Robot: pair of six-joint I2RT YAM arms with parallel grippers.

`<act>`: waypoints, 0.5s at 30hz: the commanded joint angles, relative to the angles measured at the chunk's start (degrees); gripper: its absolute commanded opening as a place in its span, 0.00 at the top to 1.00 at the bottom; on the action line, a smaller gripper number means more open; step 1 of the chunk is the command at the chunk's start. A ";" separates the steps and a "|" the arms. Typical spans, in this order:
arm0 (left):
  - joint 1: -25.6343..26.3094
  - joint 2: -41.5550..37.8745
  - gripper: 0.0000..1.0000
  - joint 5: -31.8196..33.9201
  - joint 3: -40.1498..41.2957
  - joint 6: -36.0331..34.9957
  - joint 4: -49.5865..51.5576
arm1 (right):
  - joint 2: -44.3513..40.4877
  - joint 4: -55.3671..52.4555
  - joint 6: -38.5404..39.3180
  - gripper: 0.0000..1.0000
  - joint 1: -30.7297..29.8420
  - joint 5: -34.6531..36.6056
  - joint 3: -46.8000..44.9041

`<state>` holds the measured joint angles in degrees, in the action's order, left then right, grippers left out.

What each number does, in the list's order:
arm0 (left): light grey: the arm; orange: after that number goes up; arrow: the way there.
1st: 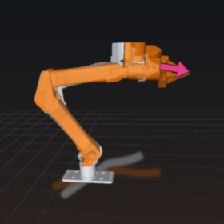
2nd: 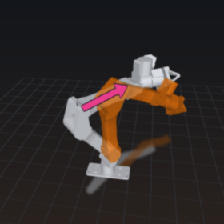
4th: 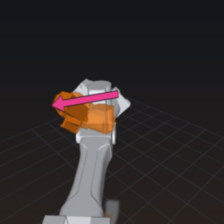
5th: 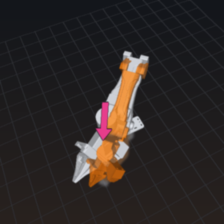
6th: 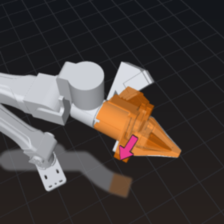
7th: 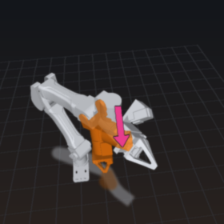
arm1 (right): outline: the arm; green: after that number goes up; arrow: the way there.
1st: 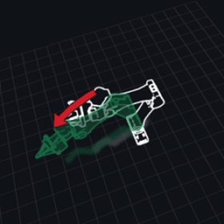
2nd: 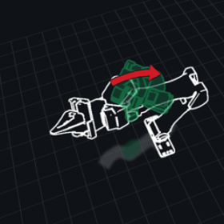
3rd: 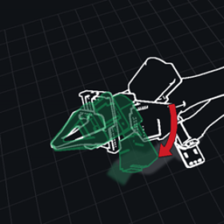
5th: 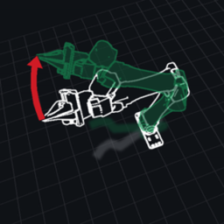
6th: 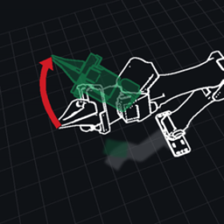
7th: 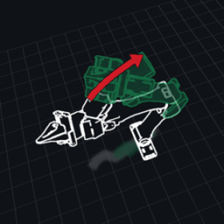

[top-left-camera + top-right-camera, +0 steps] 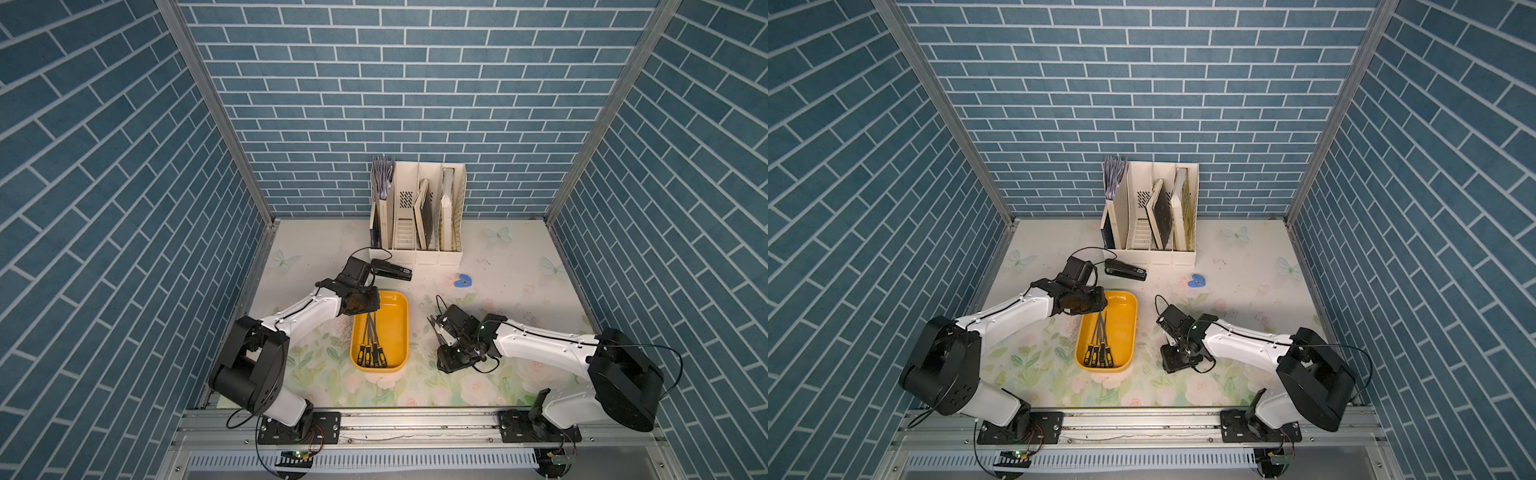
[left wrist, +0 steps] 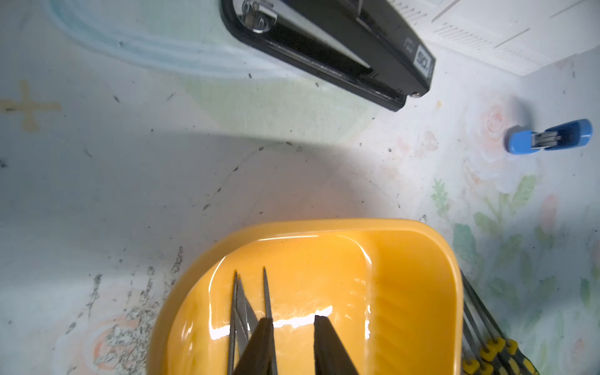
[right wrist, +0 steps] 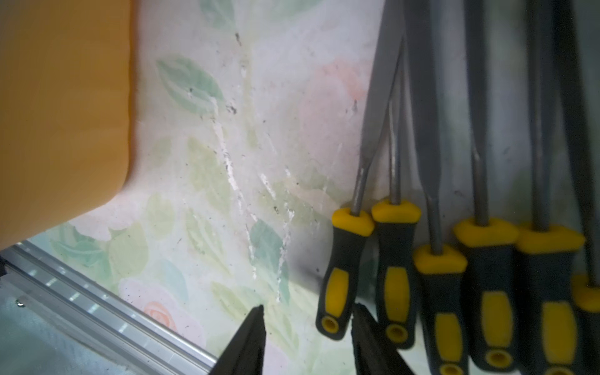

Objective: Put the file tool into the storage box
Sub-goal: Place the file tool in the storage box, then pick up the file tool from the center of the board.

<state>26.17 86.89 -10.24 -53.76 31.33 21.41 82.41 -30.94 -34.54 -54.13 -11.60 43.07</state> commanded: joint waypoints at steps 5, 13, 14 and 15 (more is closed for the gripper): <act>0.68 -2.98 0.73 -0.26 -2.09 0.62 2.74 | 2.24 -0.09 0.13 0.56 -0.30 1.18 0.30; 0.64 -4.91 0.72 -0.13 -3.01 0.62 3.81 | 5.74 0.48 0.82 0.64 -0.28 2.53 1.85; 0.65 -5.29 0.66 -0.22 -3.00 0.62 3.75 | 6.36 0.53 1.01 0.66 -0.29 2.79 1.95; 0.63 -5.62 0.63 -0.50 -3.01 0.65 3.73 | 6.94 0.44 1.21 0.69 -0.32 2.99 2.04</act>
<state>26.55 82.87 -10.39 -55.29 32.03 23.66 87.02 -30.37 -34.37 -54.13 -10.52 44.86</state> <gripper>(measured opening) 0.347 0.334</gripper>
